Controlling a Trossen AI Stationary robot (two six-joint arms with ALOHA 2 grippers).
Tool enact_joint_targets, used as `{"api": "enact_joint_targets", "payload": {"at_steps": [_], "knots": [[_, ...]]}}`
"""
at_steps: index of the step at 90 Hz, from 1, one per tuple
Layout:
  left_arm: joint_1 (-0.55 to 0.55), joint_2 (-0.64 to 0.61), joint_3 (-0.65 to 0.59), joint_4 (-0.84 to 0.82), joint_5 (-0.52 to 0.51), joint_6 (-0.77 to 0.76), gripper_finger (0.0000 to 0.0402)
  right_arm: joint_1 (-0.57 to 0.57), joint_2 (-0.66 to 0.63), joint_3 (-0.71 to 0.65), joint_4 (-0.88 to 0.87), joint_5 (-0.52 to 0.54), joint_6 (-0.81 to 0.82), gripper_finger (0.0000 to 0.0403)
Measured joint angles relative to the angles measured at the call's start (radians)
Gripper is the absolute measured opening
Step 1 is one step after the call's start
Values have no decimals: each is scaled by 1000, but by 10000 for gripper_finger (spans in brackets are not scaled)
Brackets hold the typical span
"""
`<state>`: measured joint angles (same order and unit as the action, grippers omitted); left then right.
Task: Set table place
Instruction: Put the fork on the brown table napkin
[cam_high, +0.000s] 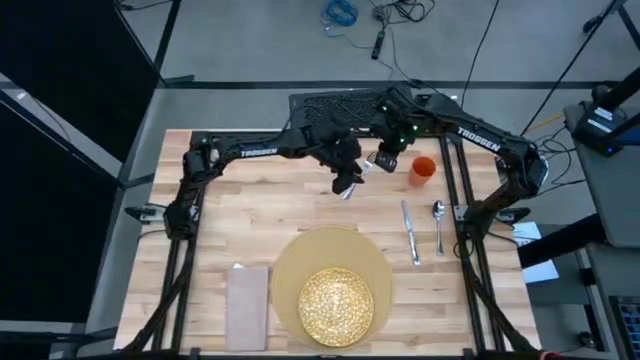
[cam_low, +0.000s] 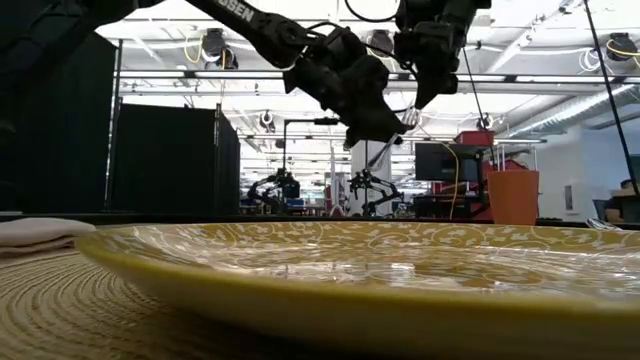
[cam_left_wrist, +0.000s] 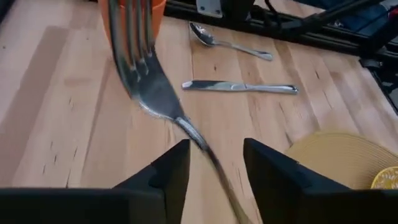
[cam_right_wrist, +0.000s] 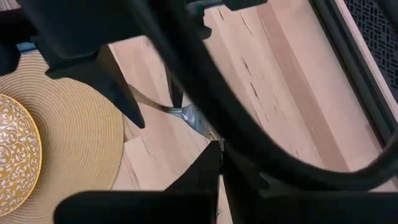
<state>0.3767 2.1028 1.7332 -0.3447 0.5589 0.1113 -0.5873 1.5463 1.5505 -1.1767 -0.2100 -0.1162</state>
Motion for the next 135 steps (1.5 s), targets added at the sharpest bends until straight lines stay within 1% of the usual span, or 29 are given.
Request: {"api": "enact_joint_targets", "payload": {"at_steps": [9,15,18,27,42,53,66,82,88,93,103,116,135], "knots": [[0,2,0,-5,-1,8,86,0,0,0,1,0,0,0],[0,2,0,-5,-20,29,39,0,0,0,5,-1,0,0],[0,2,0,-8,-33,33,22,0,-1,0,5,-5,-3,0],[3,4,-1,-13,-38,44,7,2,-2,0,6,-6,-9,1],[5,4,-2,-13,-33,48,2,2,-2,0,-30,-6,-8,5],[6,4,-2,-13,-33,52,1,1,-2,1,-51,-7,-2,29],[16,4,-2,-13,-27,53,0,0,-2,1,-48,-2,46,84],[16,4,-2,-6,-17,55,1,0,-2,1,-48,13,77,169],[19,4,-2,-4,-17,54,1,0,-1,1,-49,53,76,200],[23,4,-2,-3,-17,53,1,0,-1,1,-48,107,66,224],[40,4,0,-6,-17,30,0,1,0,1,-49,205,42,259],[94,3,2,-36,84,-51,1,0,3,36,-75,256,26,278],[187,-16,-1,-177,85,-103,1,-11,0,110,-199,304,-3,279]]}}
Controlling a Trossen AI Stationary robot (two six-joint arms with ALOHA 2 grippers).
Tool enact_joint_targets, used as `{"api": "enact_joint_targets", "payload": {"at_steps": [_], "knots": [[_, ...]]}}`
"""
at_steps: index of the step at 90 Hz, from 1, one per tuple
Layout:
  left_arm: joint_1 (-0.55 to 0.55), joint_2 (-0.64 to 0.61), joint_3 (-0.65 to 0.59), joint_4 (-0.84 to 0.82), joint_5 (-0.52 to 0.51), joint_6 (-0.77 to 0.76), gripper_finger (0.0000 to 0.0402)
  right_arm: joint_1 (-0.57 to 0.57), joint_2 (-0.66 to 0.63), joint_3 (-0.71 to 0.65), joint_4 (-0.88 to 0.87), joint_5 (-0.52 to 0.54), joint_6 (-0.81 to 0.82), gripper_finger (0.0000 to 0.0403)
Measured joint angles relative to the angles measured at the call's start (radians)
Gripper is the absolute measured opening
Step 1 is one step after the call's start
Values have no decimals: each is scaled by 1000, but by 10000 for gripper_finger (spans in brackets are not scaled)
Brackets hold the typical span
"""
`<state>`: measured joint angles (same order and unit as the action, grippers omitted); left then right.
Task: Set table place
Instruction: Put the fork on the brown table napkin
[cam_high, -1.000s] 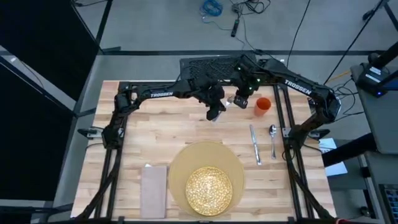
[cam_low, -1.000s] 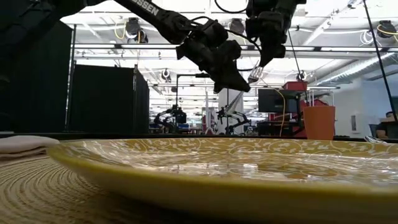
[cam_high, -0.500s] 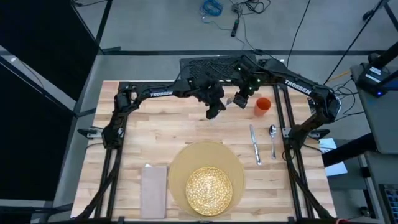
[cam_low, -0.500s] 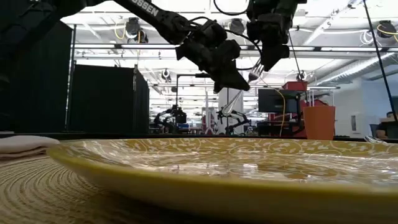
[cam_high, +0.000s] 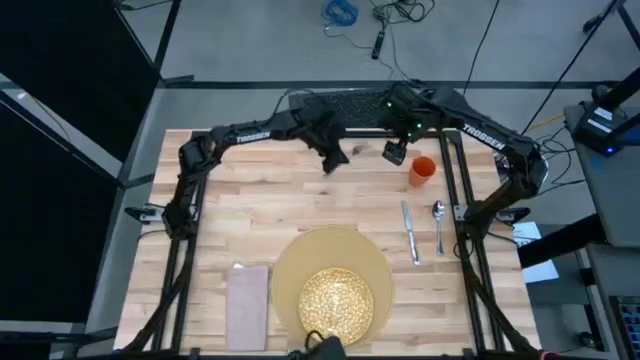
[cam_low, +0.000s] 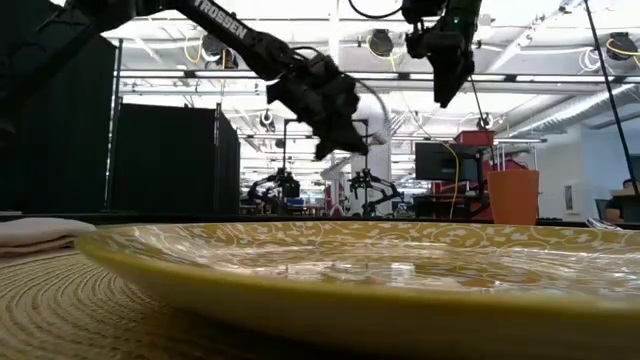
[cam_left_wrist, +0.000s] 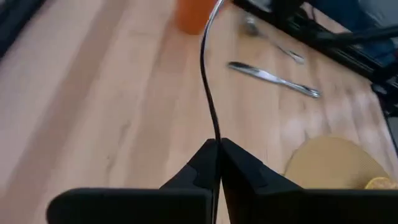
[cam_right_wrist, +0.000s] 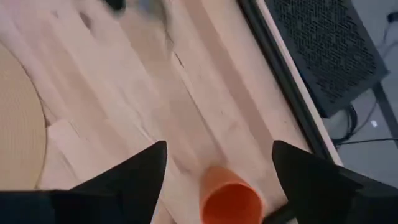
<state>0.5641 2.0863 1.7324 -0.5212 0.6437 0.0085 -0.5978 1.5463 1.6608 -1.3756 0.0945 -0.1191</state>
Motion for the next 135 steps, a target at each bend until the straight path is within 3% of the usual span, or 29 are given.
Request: {"api": "enact_joint_targets", "payload": {"at_steps": [20,31,38,50,64,77,90,109,123,135], "knots": [[30,-43,-3,-312,48,-19,1,-65,-28,22,-65,66,-6,279],[-13,-156,-4,-447,63,-52,0,-112,-69,22,-63,63,-3,279],[-68,-259,-26,-451,49,-128,0,-136,-101,22,-56,63,-2,279],[-183,-456,-73,-466,-113,-298,0,-154,-156,22,-25,51,-17,279],[-317,-700,-185,-480,-363,-557,0,-170,-197,22,34,-53,-46,279],[-473,-901,-353,-482,-572,-885,0,-166,-200,21,55,-125,-62,279],[-696,-1039,-536,-435,-753,-1242,0,-146,-197,-15,72,-127,-61,279],[-1020,-1093,-742,-290,-939,-1665,0,-120,-200,-117,71,-127,-42,279],[-1190,-1054,-840,-166,-1042,-1859,0,-83,-211,-207,84,-127,7,279],[-1314,-996,-864,-155,-1143,-2005,0,-26,-239,-275,110,-127,50,279]]}}
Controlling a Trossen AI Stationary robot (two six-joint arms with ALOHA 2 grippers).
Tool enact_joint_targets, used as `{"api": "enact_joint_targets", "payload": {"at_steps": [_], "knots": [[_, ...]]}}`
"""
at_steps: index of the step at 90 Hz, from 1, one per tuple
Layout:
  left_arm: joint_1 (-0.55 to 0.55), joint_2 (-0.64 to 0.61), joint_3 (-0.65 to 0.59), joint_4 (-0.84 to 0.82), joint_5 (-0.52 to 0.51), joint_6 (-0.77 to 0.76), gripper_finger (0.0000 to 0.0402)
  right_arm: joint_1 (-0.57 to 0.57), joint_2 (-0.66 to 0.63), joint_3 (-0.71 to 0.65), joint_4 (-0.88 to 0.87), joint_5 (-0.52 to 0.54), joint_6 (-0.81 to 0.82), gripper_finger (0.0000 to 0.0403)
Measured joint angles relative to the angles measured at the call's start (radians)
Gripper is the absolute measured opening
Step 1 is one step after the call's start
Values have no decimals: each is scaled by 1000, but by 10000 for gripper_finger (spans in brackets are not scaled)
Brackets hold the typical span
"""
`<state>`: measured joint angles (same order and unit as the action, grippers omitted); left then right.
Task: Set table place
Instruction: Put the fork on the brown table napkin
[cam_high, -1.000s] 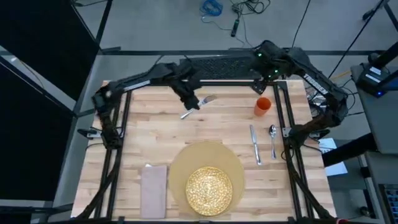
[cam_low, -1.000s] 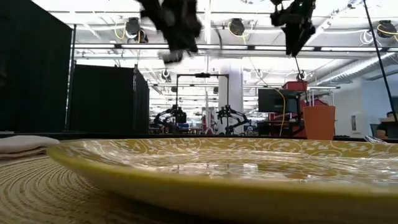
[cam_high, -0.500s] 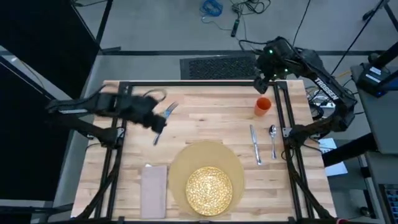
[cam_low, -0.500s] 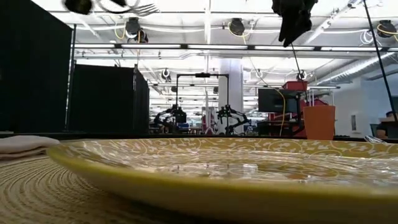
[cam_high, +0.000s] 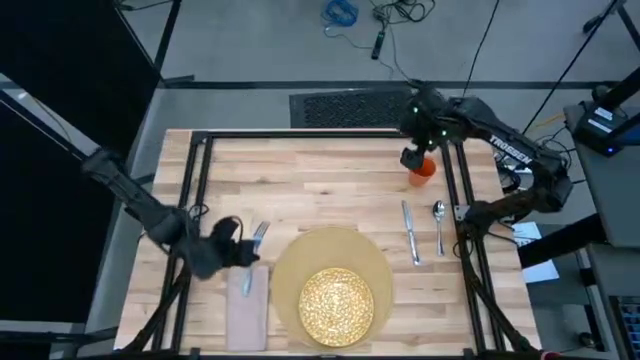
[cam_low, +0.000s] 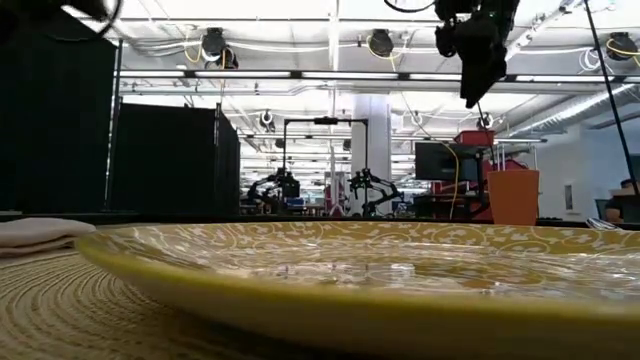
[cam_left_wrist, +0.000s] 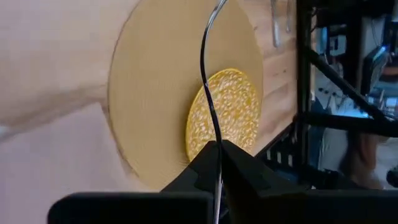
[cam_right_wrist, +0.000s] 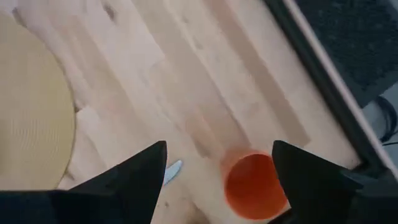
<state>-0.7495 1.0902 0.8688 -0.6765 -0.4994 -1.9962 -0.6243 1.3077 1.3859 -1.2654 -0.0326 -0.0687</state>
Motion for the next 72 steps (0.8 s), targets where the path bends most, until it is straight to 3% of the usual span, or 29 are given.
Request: {"api": "enact_joint_targets", "payload": {"at_steps": [15,40,72], "knots": [[-122,73,0,-1,-121,-137,0,80,-39,-37,40,0,70,279],[-258,248,0,102,-320,-165,0,219,-59,-41,61,0,171,279],[-348,461,0,231,-405,-188,0,310,-59,-41,67,1,279,279]]}}
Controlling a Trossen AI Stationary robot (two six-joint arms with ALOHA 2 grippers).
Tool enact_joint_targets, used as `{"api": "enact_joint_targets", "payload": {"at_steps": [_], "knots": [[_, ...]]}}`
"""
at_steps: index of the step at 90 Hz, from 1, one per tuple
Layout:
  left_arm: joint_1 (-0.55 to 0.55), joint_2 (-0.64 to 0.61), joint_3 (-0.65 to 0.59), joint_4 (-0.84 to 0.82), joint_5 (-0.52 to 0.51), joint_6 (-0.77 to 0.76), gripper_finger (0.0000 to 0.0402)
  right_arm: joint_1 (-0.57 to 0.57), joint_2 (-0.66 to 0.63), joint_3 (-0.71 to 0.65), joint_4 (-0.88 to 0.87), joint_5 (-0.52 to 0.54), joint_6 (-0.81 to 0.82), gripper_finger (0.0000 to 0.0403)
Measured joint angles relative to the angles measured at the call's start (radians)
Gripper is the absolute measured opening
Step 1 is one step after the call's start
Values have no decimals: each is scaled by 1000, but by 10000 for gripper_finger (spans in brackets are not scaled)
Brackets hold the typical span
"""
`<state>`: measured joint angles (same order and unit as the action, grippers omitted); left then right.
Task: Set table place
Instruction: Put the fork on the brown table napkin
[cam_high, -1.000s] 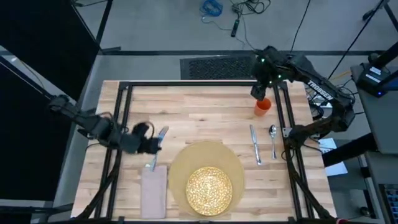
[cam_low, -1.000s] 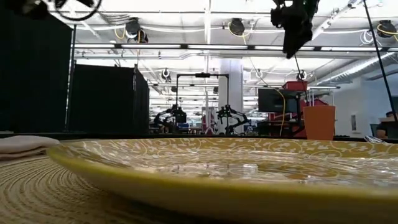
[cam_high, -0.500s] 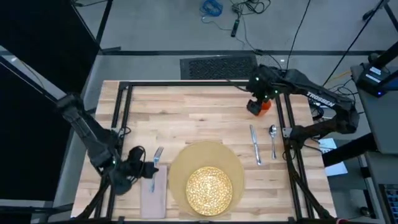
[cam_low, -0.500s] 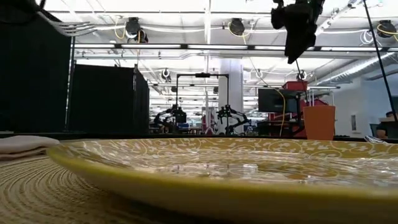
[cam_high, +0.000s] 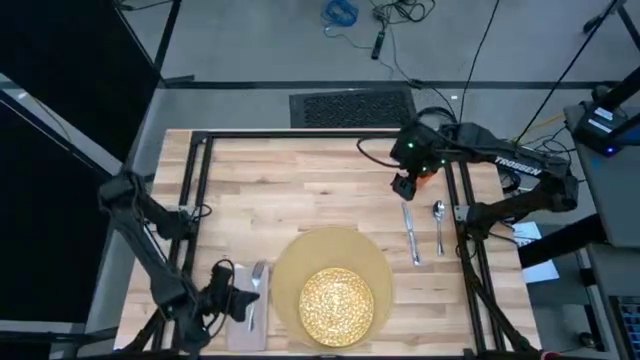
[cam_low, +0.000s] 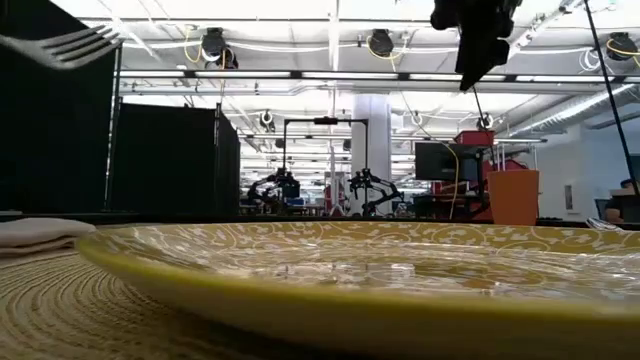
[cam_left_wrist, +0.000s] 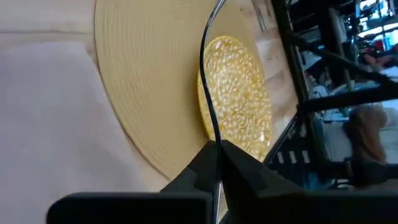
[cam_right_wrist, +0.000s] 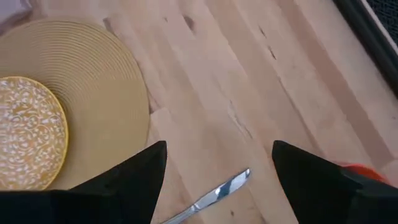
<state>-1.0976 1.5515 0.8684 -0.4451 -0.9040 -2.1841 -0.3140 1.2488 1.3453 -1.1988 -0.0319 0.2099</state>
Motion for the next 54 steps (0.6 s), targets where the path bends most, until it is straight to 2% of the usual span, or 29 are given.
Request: {"api": "enact_joint_targets", "payload": {"at_steps": [30,42,54], "knots": [[-78,196,-14,359,-151,-8,0,90,0,0,30,0,87,279],[-83,211,-32,399,-160,-8,0,128,0,0,39,6,109,279],[-67,182,-124,492,-171,-8,0,172,0,0,53,7,124,279]]}}
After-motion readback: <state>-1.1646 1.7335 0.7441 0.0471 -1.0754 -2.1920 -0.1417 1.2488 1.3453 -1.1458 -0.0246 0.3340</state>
